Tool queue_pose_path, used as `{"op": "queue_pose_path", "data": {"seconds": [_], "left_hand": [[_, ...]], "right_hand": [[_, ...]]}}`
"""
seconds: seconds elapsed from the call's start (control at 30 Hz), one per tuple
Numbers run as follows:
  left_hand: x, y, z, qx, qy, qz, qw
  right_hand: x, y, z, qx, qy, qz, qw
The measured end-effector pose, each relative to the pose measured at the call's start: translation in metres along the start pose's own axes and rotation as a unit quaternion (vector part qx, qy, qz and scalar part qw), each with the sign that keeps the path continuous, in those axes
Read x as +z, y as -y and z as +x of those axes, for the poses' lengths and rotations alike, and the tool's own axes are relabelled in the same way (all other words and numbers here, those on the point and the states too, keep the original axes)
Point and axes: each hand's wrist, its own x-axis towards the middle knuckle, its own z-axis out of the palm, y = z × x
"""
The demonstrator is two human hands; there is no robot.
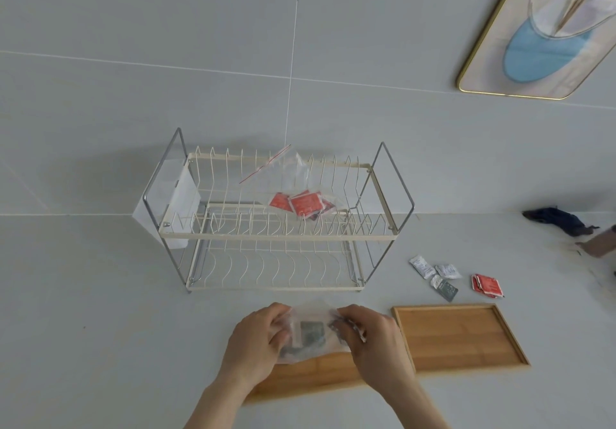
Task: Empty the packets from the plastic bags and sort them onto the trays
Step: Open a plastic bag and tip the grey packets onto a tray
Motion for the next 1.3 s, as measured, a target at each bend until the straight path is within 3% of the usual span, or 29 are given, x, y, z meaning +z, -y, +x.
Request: {"op": "queue_pose_path", "data": {"seconds": [0.37,0.67,1.0,1.3], "left_hand": [[0.001,-0.005,0.001,0.014,-0.028,-0.049,0.998],[0.001,-0.012,-0.004,0.019,-0.020,-0.087,0.996],[0.005,-0.013,-0.004,0.026,0.010,-0.034,0.999],[0.003,-0.018,-0.003,0.027,0.009,-0.056,0.998]], "right_hand": [[-0.010,0.003,0.001,0.002,-0.042,0.037,0.998],[-0.027,0.001,0.004,-0.019,0.051,-0.012,0.998],[-0.037,0.013,0.007,-0.039,0.021,-0.032,0.998],[-0.048,0.021,0.006,-0.016,-0.033,-0.007,0.999]]}}
